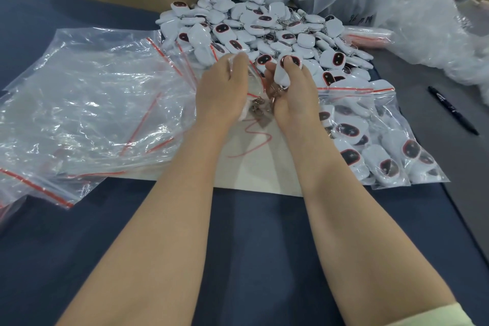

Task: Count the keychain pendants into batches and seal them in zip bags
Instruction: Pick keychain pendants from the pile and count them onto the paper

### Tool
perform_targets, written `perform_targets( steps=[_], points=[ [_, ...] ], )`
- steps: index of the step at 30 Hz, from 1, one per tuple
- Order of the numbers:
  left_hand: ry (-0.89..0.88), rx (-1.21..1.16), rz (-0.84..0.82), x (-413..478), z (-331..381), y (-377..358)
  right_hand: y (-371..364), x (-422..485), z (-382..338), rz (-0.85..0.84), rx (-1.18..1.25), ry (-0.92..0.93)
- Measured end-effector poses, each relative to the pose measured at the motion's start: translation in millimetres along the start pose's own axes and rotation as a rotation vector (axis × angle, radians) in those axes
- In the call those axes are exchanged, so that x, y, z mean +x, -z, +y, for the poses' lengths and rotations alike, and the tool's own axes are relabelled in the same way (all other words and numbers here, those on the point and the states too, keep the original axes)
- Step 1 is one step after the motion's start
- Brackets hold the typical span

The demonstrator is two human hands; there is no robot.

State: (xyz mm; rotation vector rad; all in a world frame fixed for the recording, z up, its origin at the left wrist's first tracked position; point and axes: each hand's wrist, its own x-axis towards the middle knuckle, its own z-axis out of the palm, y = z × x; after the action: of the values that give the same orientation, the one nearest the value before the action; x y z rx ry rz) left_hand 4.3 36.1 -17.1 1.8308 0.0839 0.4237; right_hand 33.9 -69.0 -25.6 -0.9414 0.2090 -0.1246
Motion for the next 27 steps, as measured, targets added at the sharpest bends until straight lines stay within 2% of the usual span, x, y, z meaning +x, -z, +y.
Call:
perform_targets(
  steps=[3, 6, 9, 13, 18, 24, 27],
  points=[
    [0.105, -0.2, 0.024, 2.0, 10.1, 4.3, -0.7, 0.8, 1.0, 0.01, 0.024, -0.005],
    [0.152, -0.362, 0.174, 6.3, 12.3, 10.8, -0.1, -0.3, -0.2, 0.014, 0.066, -0.035],
    [0.154, -0.391, 0.231, 7.8, 9.3, 13.1, -0.4, -1.4, -0.7, 0.016, 0.089, -0.049],
    [0.153, -0.394, 0.138, 5.7, 10.8, 5.2, -2.4, -1.2, -1.1, 0.028, 0.073, -0.041],
    [0.15, -0.266, 0.097, 5.1, 7.7, 3.5, -2.0, -3.1, -2.9, 0.009, 0.095, -0.07],
    [0.414, -0.471, 0.144, 13.6, 6.4, 15.5, -1.3, -4.9, -4.7, 0.002, 0.097, -0.092],
    [0.44, -0.458, 0.172, 15.1, 6.7, 17.4, -1.9, -6.0, -5.3, 0.005, 0.097, -0.095]
  ],
)
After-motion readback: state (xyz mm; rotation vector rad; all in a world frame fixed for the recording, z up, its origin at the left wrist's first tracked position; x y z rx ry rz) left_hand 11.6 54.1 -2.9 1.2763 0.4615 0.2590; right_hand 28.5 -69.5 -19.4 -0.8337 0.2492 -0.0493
